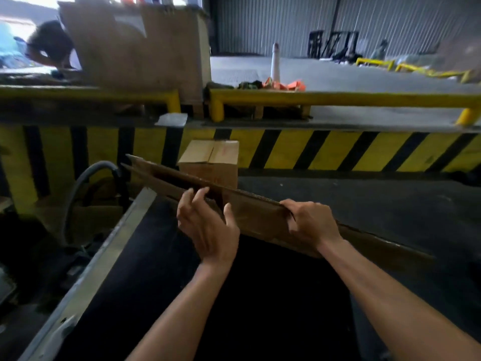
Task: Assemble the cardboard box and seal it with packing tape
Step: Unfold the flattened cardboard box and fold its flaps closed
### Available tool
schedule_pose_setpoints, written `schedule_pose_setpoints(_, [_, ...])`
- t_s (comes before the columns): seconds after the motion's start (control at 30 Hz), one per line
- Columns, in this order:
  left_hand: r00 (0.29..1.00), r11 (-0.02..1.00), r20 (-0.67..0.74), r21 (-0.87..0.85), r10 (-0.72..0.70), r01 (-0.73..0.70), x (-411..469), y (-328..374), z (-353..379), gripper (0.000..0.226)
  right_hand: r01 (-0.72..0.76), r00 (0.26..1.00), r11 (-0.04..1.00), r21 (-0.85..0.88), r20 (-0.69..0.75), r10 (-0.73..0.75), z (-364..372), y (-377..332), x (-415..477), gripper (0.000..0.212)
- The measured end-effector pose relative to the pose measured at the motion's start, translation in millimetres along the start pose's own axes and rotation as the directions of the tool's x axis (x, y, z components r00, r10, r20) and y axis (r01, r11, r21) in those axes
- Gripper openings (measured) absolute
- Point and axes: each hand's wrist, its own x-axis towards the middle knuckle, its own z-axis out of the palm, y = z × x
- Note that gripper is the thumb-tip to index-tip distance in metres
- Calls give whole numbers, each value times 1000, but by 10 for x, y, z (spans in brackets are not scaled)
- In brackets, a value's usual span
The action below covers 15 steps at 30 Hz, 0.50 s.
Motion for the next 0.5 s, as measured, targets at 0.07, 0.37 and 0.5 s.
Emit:
schedule_pose_setpoints(0.07, [944, 922, 113, -207, -310, 328, -20, 239, 8, 67, -68, 998, 998, -3, -5, 68, -175, -24, 104, 30])
schedule_pose_setpoints(0.37, [602, 693, 702, -215, -380, 688, 662, 886, 279, 88, -176, 965, 852, 492, 256, 51, -971, -252, 528, 16])
schedule_pose_setpoints(0.5, [619, 728, 690, -195, -375, 658, 780, 919, 255, 79, -264, 924, 742, 617, 382, 11, -1142, -290, 541, 28])
